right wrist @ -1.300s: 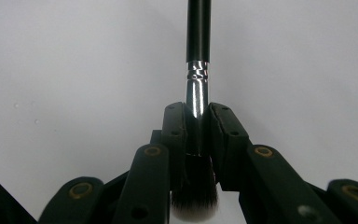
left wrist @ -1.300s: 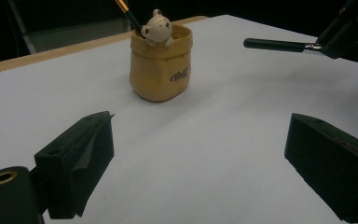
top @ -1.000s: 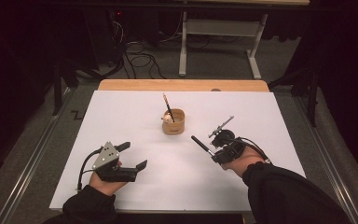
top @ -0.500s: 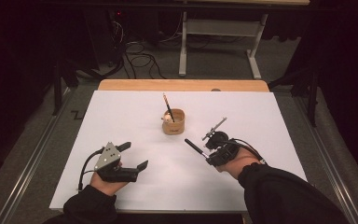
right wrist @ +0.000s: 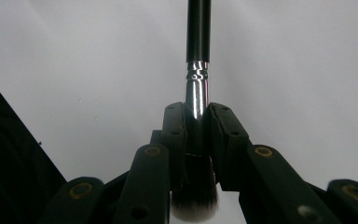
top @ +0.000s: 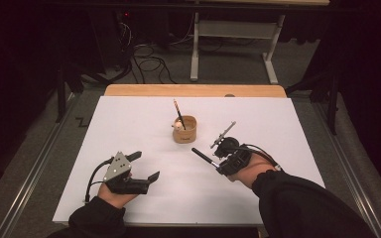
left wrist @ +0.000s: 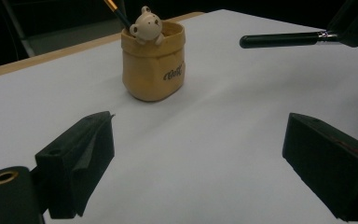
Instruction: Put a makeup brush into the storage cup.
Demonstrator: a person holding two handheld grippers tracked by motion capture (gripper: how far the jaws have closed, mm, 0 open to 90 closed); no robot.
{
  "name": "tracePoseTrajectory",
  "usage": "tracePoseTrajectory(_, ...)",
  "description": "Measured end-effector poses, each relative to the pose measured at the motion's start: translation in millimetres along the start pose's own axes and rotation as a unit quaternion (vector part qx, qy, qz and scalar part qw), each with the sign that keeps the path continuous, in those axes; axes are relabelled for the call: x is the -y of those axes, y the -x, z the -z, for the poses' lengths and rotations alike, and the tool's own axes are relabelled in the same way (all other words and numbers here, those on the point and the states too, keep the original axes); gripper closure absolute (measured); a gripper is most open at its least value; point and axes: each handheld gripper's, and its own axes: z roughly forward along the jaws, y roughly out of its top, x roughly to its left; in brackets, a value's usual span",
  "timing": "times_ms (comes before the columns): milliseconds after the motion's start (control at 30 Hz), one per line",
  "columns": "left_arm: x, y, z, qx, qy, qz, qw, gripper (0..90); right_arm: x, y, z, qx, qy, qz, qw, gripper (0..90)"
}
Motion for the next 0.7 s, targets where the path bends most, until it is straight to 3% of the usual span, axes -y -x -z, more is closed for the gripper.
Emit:
tracePoseTrajectory(300, -0.3, 1.2, -0.1, -0.002, 0.002, -0.004, 1.0, 10.7, -3.1, -3.3, -2.1, -0.02, -0.03, 0.025, 0.999, 78.7)
tracePoseTrajectory(700, -1.1, 9.1, -3.9, -0.006, -0.012, -0.036, 0.9993, 10.7, -2.7, -5.7, -3.6, -0.032, -0.049, 0.039, 0.9975, 78.7)
